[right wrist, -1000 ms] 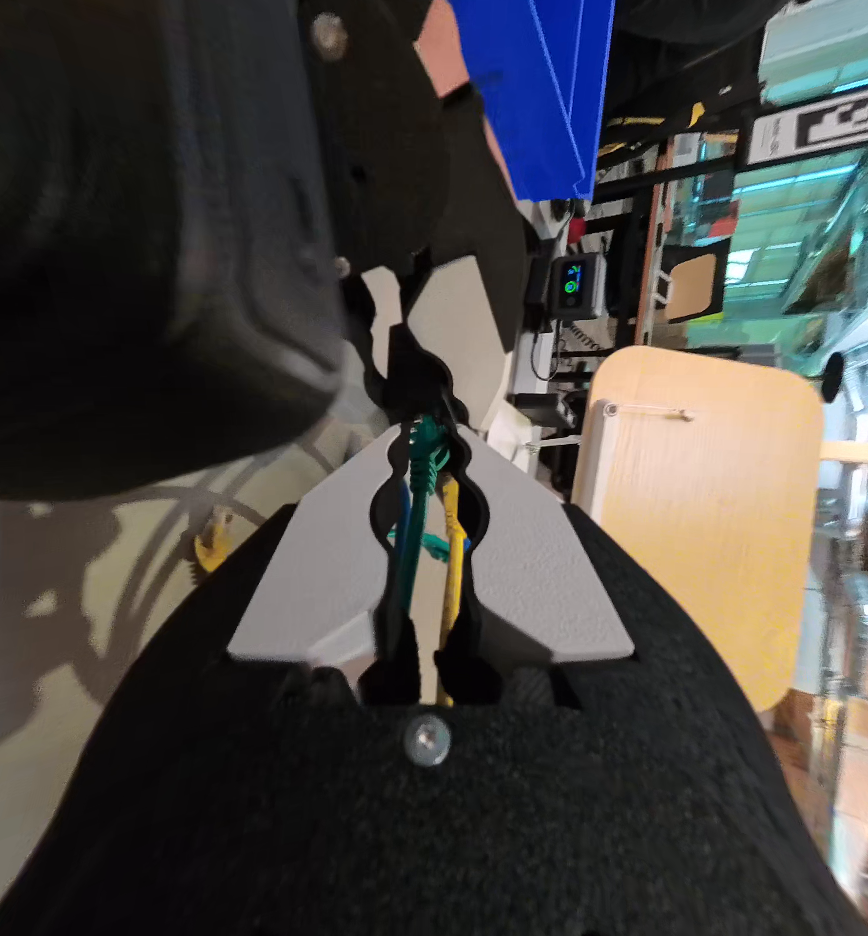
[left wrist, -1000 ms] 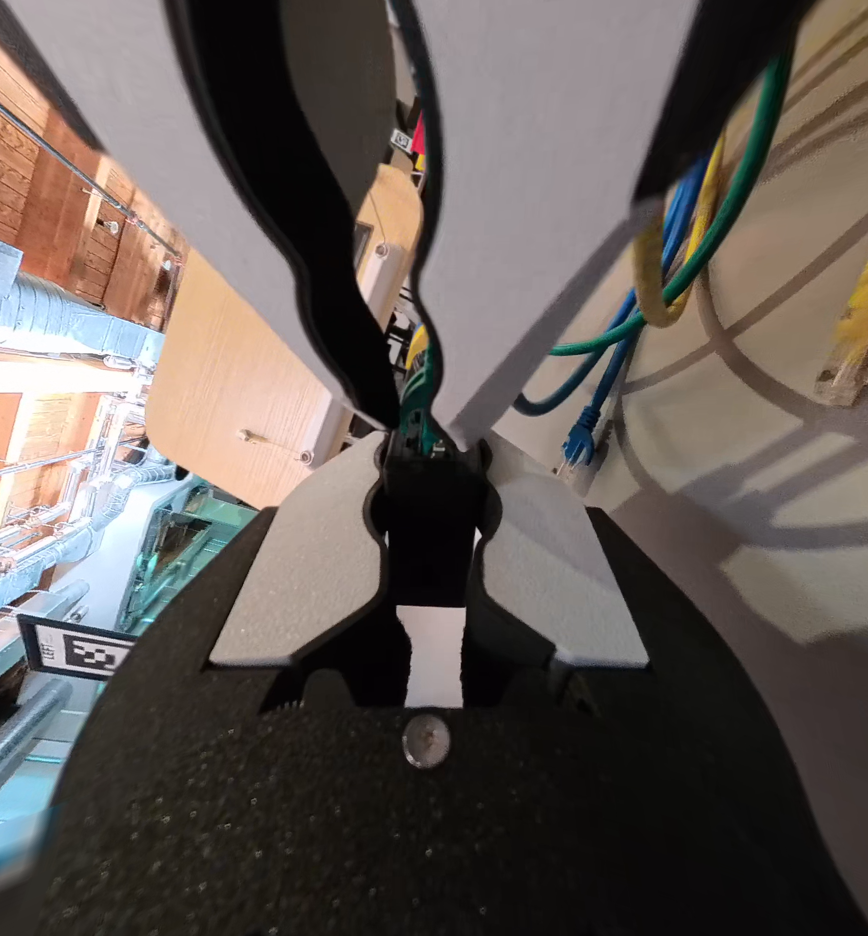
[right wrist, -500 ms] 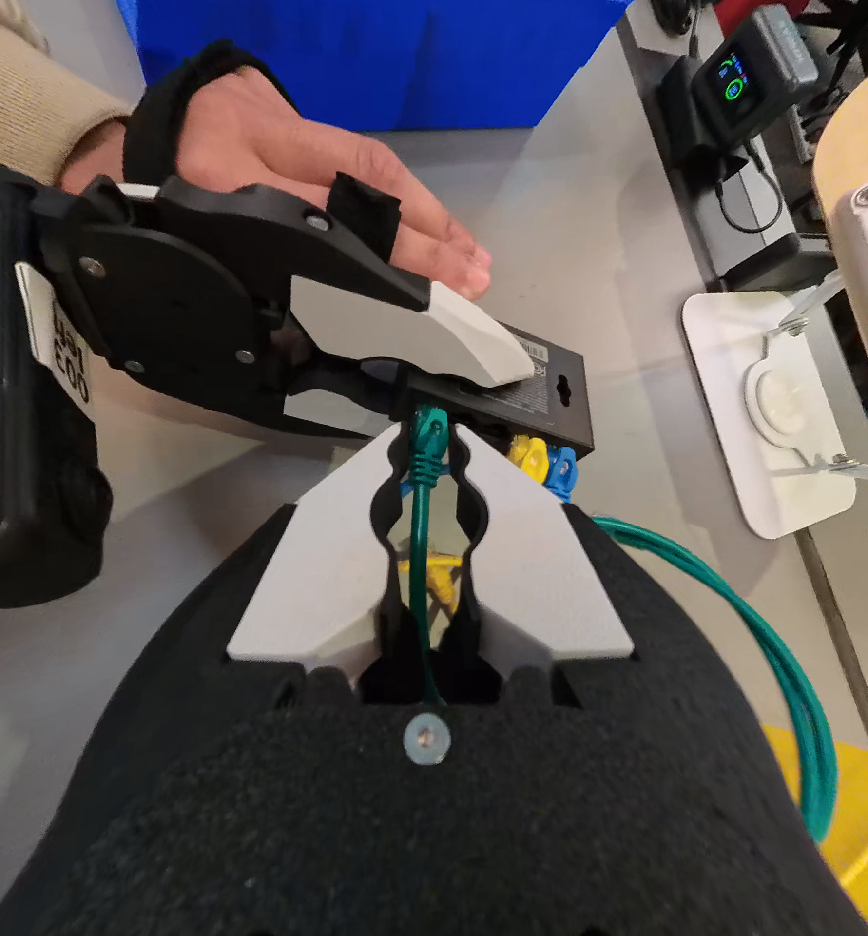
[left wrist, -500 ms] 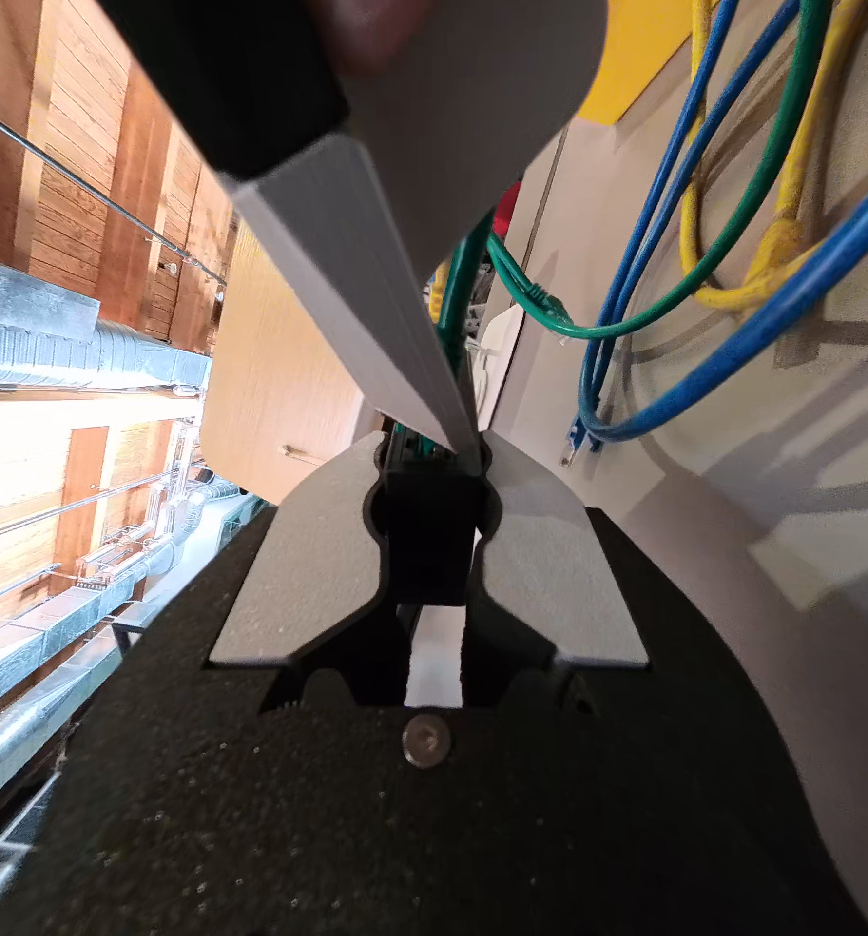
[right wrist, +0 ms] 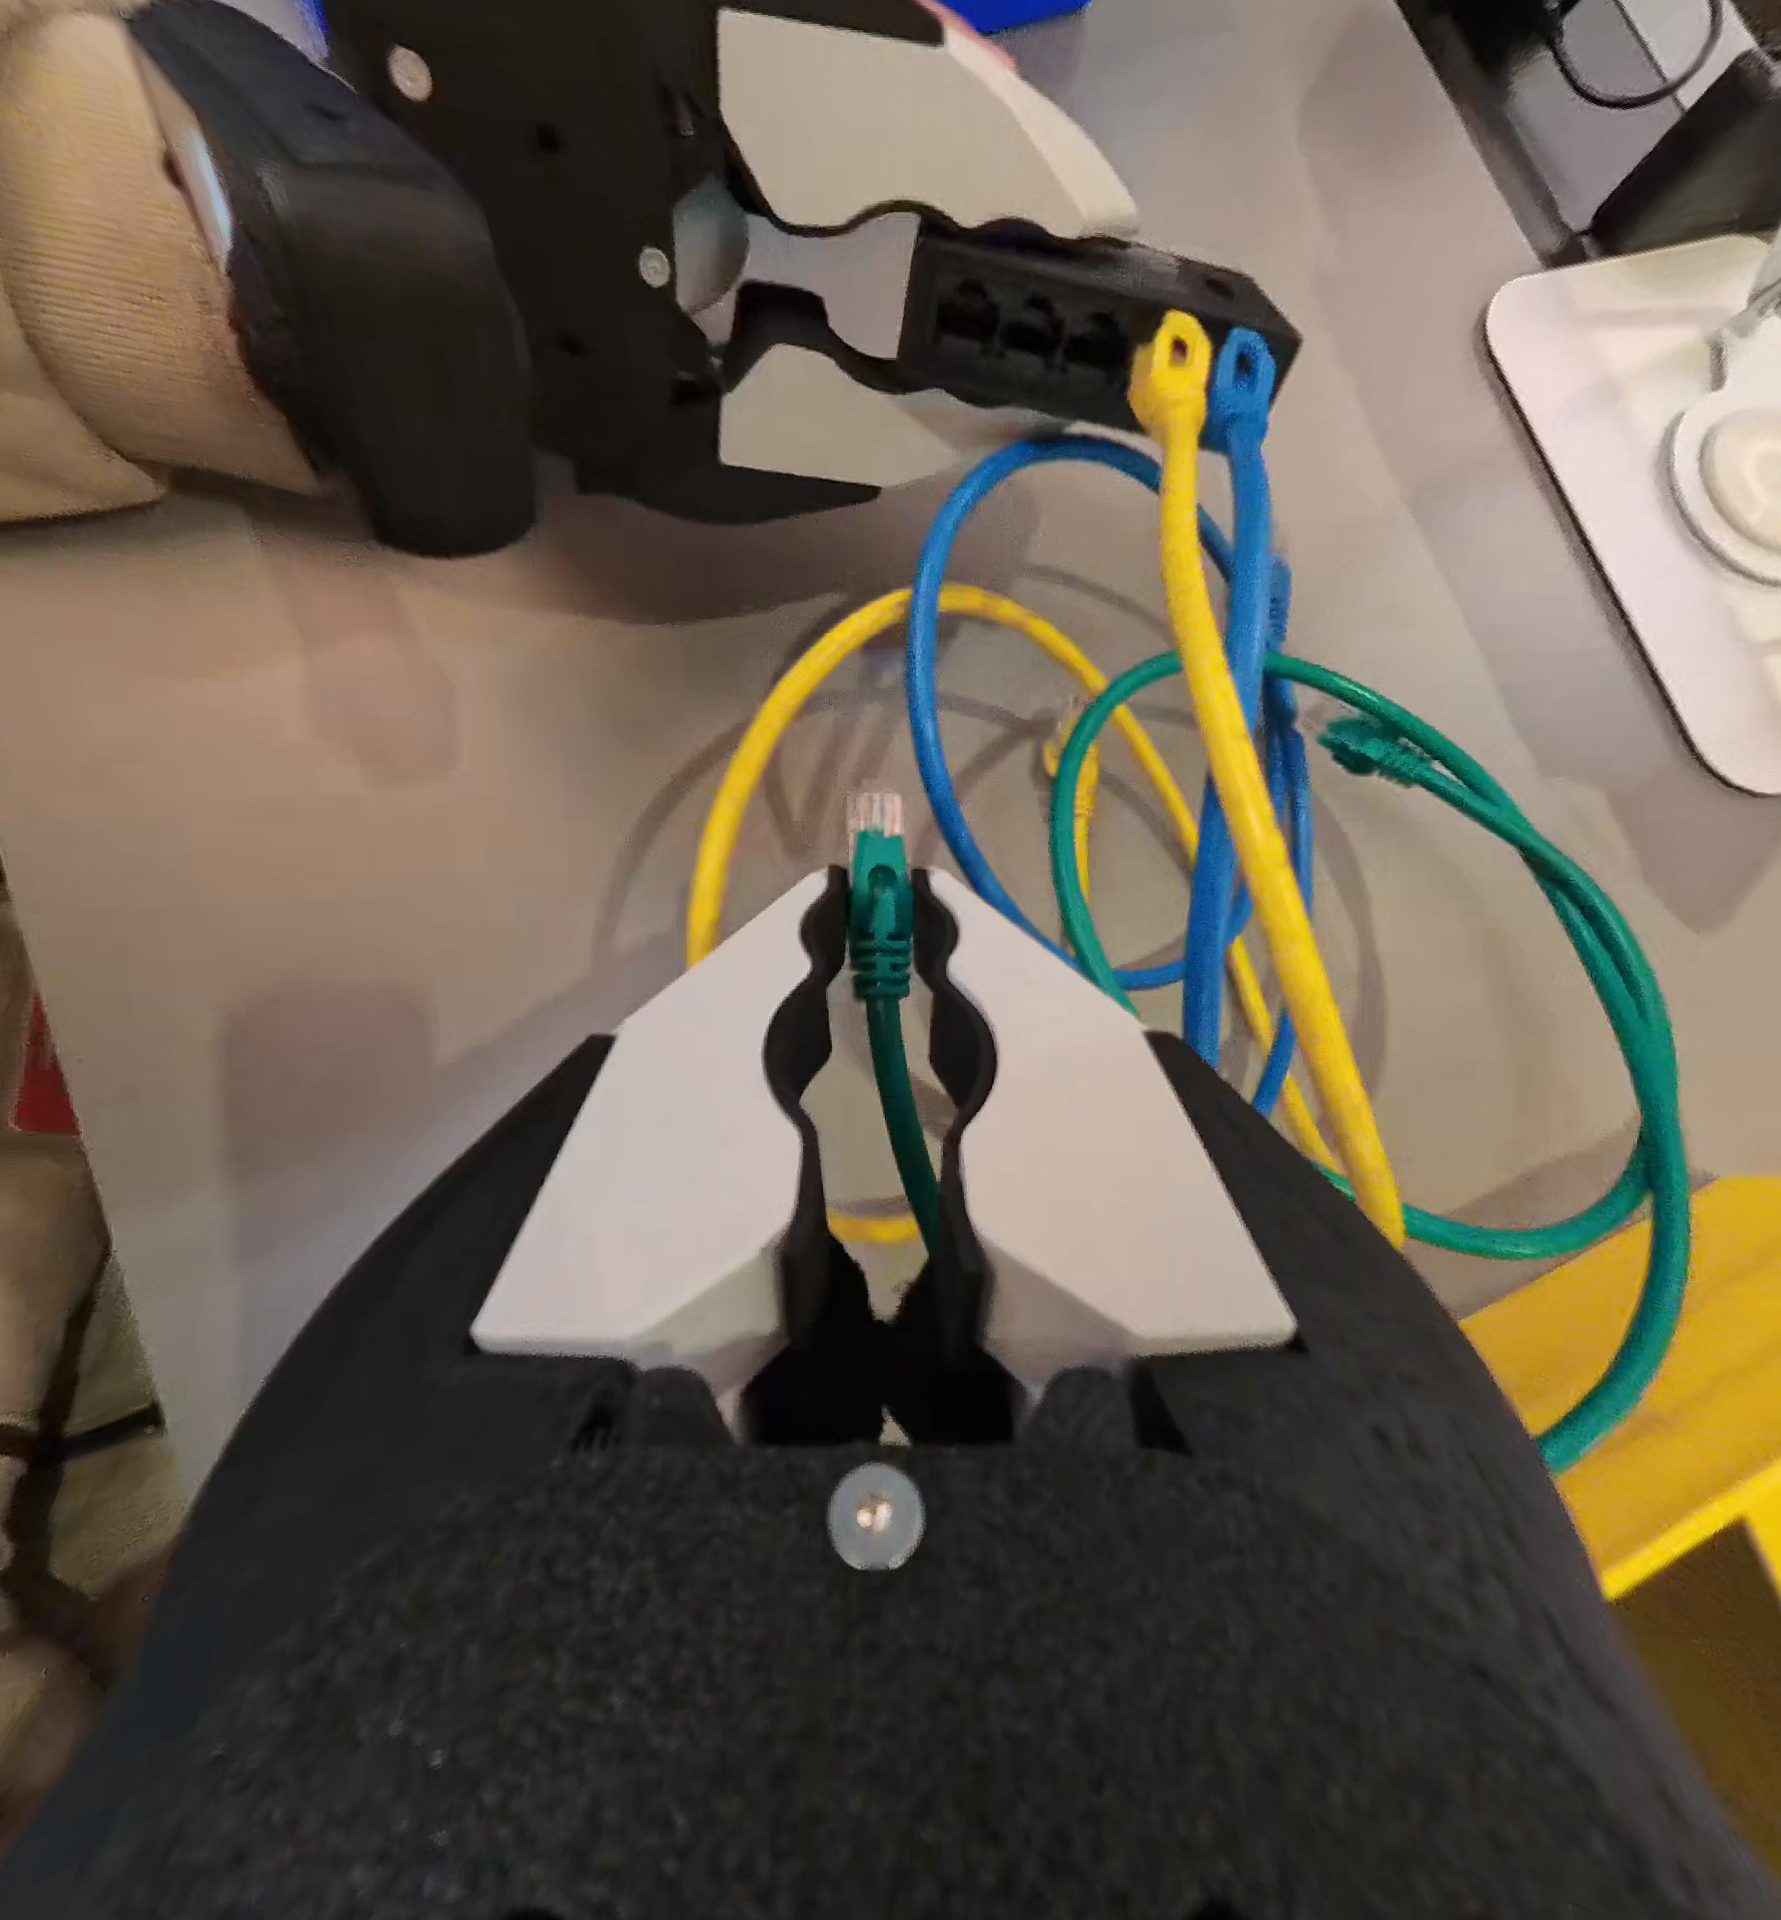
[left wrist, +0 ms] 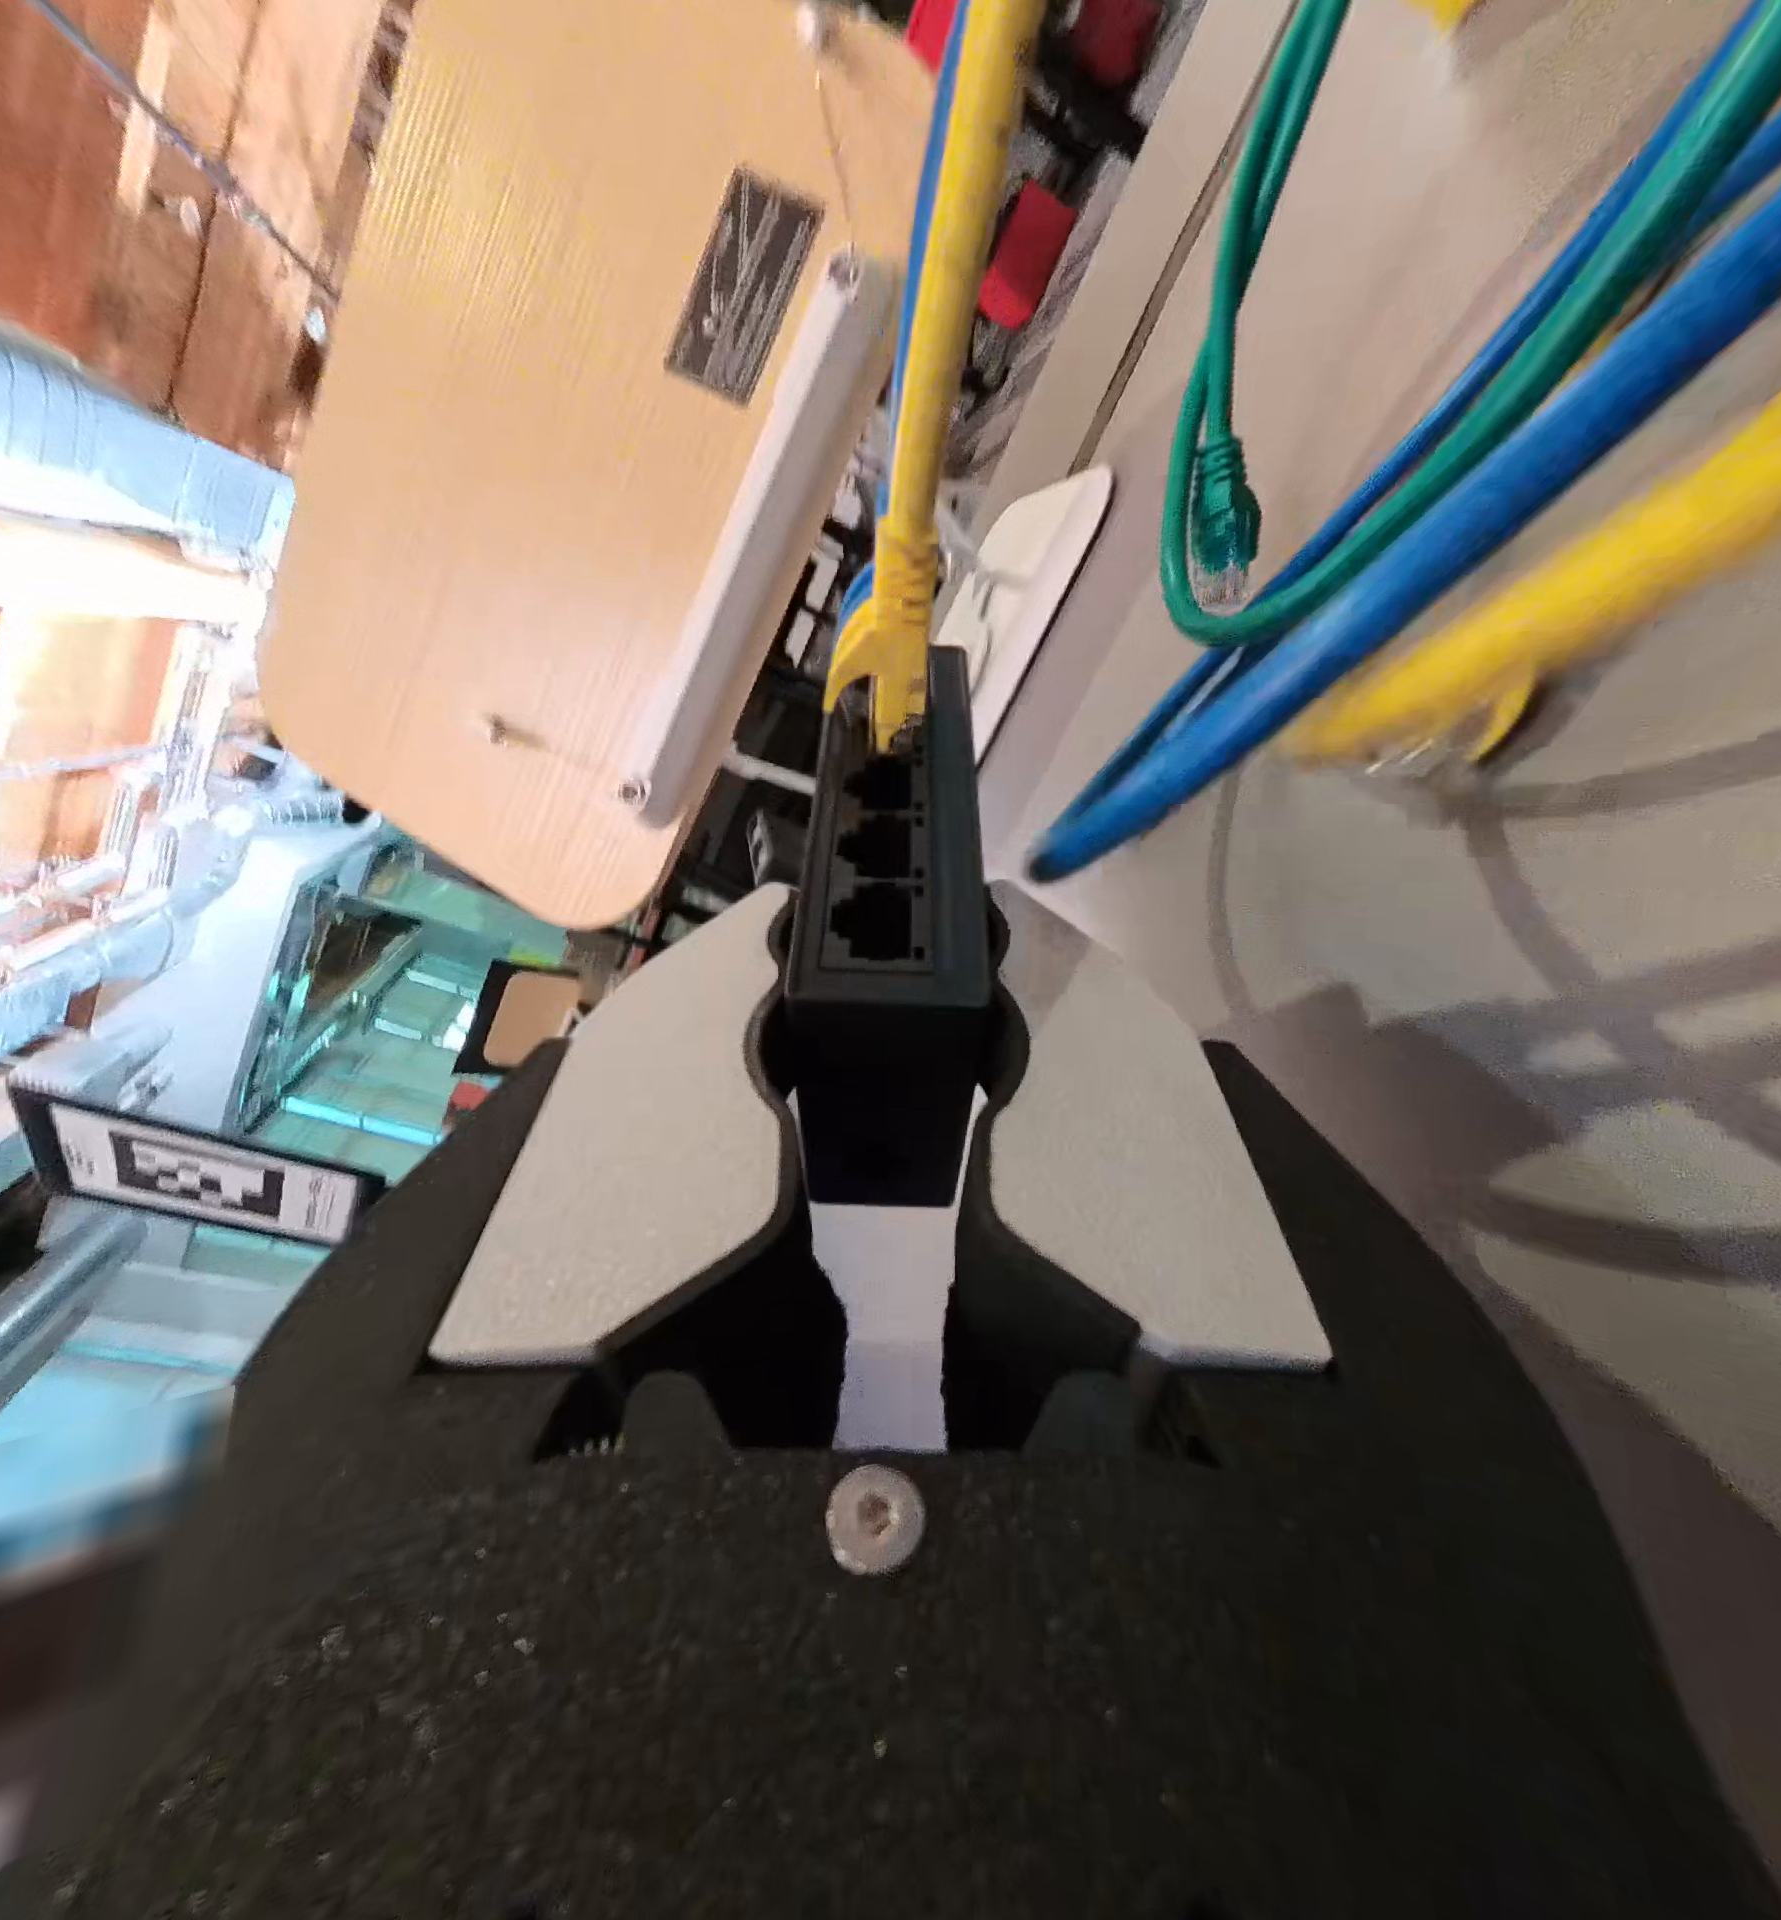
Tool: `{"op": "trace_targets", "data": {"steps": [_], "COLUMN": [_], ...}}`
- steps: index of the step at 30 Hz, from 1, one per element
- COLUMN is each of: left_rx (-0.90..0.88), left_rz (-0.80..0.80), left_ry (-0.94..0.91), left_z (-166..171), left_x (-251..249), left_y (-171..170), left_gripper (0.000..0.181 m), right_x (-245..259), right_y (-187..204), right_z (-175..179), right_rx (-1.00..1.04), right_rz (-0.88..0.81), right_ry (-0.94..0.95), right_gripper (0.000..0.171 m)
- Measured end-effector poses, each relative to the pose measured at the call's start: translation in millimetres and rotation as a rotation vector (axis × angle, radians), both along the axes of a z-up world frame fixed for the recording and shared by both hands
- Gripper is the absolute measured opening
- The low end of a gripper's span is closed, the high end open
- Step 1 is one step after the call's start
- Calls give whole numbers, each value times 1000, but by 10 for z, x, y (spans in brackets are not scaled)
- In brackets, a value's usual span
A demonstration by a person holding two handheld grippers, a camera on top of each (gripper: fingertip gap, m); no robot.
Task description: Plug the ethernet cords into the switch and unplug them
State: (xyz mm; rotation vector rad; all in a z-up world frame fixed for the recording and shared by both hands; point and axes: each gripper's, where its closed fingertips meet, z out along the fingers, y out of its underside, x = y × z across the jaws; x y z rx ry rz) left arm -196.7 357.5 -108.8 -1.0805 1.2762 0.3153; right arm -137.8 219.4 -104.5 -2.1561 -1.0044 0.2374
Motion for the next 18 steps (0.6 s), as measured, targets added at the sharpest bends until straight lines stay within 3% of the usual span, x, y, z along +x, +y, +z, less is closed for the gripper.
{"op": "trace_targets", "data": {"steps": [5, 8, 13, 15, 18], "left_rx": [2, 8, -37, -60, 26], "left_rz": [-29, -122, -187, -331, -444], "left_ry": [-16, -87, -153, -152, -55], "left_z": [15, 156, 222, 232, 212], "left_x": [-9, 0, -40, 2, -3], "left_y": [12, -106, -179, -354, -629], "left_gripper": [29, 29, 29, 29, 29], "right_x": [-38, 67, -35, 40, 308], "right_y": [-200, -142, -307, -417, -453], "right_z": [-156, -210, 585, 1060, 1510], "right_rx": [21, 174, 549, 685, 710], "right_rz": [-21, -112, -134, -162, -202], "right_ry": [-2, -69, 71, 187, 344], "right_gripper": [12, 12, 12, 12, 12]}}
